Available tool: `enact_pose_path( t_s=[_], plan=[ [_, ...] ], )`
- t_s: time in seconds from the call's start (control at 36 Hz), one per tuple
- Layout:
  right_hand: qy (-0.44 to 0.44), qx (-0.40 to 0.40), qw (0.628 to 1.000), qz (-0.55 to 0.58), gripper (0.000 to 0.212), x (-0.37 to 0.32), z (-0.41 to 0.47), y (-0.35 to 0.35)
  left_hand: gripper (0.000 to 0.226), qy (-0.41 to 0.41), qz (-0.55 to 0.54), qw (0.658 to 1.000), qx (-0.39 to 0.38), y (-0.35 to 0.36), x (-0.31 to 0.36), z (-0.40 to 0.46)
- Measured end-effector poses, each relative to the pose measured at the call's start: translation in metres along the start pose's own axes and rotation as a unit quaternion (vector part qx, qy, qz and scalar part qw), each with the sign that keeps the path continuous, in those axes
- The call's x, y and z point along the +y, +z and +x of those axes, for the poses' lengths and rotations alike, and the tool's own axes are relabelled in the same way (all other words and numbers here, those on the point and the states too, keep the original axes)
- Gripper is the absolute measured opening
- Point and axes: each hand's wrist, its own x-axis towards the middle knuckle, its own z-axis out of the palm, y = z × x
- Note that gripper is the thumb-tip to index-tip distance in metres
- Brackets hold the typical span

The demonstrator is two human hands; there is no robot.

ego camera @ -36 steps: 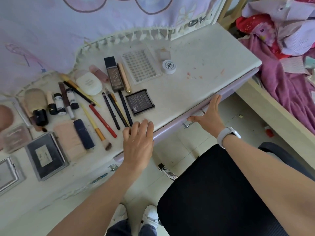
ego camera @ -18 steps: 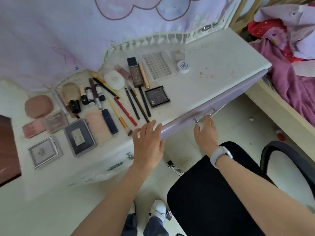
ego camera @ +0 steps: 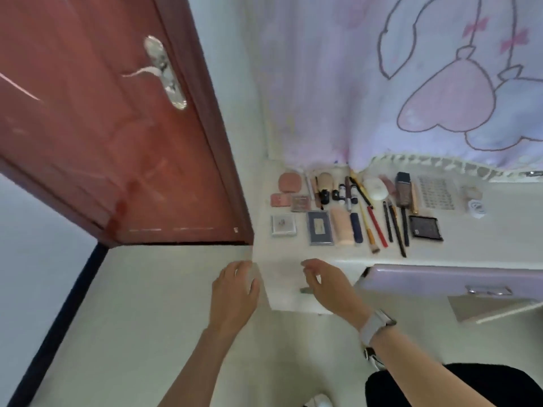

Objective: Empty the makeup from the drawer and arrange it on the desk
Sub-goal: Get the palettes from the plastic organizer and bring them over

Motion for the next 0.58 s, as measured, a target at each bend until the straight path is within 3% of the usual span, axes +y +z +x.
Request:
enact_pose_path(
  t_s=[0.17,0.31,0.47,0.58],
  plan=[
    [-0.134,-0.090,0.986,-0.032,0.028,-0.121,-0.038,0.090,0.038,-0.110,0.014,0.988,0.112,-0.096,-0.102,-0.102],
    [-0.257,-0.179,0.948,-0.050,0.028,-0.201,-0.113,0.187,0.036,-0.245,0.016,0.951,0.190,-0.149,-0.185,-0.241],
    [-0.383,-0.309,0.869,-0.055,0.027,-0.277,-0.228,0.310,0.037,-0.434,0.020,0.862,0.261,-0.180,-0.253,-0.445],
    [-0.449,-0.412,0.789,-0.078,0.027,-0.311,-0.319,0.381,0.037,-0.561,0.022,0.770,0.304,-0.181,-0.260,-0.579]
  ],
)
